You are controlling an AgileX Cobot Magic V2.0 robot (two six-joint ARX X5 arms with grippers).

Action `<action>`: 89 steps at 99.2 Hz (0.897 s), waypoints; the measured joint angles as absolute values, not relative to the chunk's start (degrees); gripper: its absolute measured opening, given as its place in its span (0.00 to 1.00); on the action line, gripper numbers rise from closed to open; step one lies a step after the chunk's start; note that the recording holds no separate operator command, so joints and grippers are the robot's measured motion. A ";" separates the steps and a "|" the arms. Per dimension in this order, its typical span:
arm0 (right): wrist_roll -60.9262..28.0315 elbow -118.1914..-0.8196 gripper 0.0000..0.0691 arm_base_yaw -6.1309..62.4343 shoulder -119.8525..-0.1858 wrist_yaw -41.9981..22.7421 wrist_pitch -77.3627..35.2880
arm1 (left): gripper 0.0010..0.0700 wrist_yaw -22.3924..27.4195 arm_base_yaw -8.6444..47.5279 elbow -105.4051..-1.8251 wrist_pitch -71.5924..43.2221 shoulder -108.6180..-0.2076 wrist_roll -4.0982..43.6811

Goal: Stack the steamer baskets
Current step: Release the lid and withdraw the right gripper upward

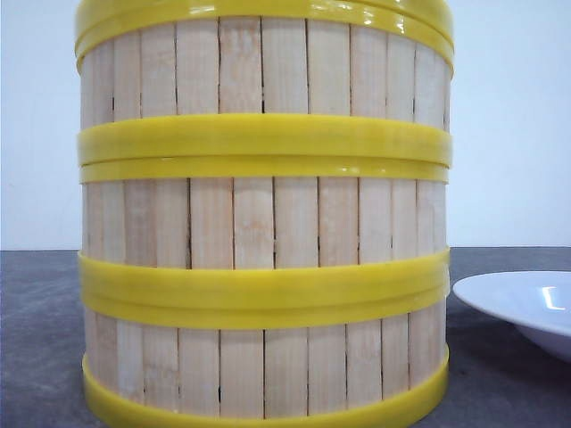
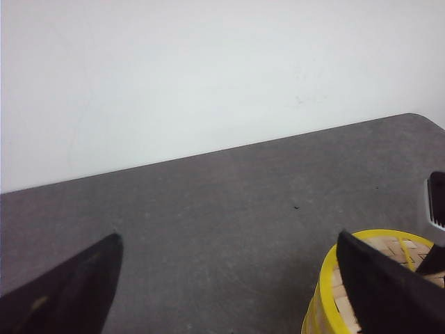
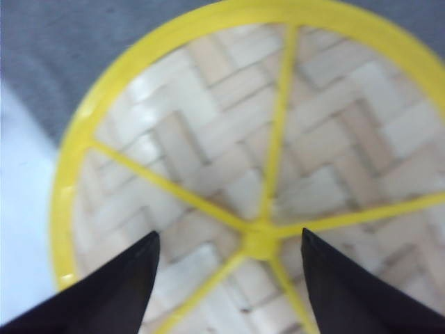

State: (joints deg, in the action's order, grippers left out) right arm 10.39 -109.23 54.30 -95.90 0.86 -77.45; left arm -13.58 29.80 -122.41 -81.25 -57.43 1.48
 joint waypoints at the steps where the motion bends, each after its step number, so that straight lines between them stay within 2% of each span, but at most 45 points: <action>1: 10.31 -109.51 0.58 54.30 -95.88 0.40 -77.45 | 0.84 -13.56 29.80 -122.41 -81.25 -57.43 1.48; 10: 8.91 -114.15 0.59 54.19 -95.57 -4.82 -77.45 | 0.83 -13.63 29.80 -122.41 -81.25 -57.43 1.48; 15: 7.68 -117.60 0.58 54.15 -94.91 -8.86 -77.43 | 0.77 -13.89 29.80 -122.41 -81.25 -57.43 1.41; 19: 6.59 -120.44 0.53 54.15 -93.97 -12.80 -77.08 | 0.65 -14.70 29.80 -122.39 -81.21 -57.39 1.30; 28: 3.40 -123.11 0.23 54.04 -88.84 -19.59 -73.73 | 0.28 -18.52 29.80 -121.54 -78.04 -56.29 1.41; 32: 2.13 -123.11 0.13 54.00 -85.97 -20.56 -71.90 | 0.19 -20.91 29.80 -120.68 -75.81 -55.40 1.56; 36: 1.26 -122.76 0.08 54.00 -83.15 -21.78 -70.35 | 0.13 -23.38 29.80 -119.33 -73.60 -54.13 1.76; 44: 0.05 -118.34 0.03 54.00 -76.64 -25.80 -66.92 | 0.09 -27.81 29.80 -114.34 -70.48 -49.95 2.17; 53: -1.54 -107.20 0.02 54.00 -67.72 -28.71 -59.64 | 0.08 -31.29 30.06 -104.86 -66.83 -42.46 2.11; 65: -6.59 -85.21 0.01 54.00 -52.40 -25.39 -41.95 | 0.02 -31.64 31.90 -87.48 -57.01 -28.69 -0.97; 73: -10.37 -69.32 0.01 54.04 -40.69 -26.06 -30.55 | 0.01 -31.62 33.19 -75.33 -51.00 -19.27 -2.55; 83: -12.40 -51.31 0.01 53.67 -26.61 -34.65 -22.04 | 0.01 -31.59 34.37 -63.26 -48.99 -10.07 -2.22; 89: -13.10 -43.62 0.01 53.32 -21.32 -38.68 -22.11 | 0.01 -31.55 34.41 -58.65 -50.02 -6.81 -1.69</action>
State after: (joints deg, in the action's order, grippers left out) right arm -13.10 -43.62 53.32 -21.32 -38.68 -22.11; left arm -31.55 34.41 -58.65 -50.02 -6.81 -1.69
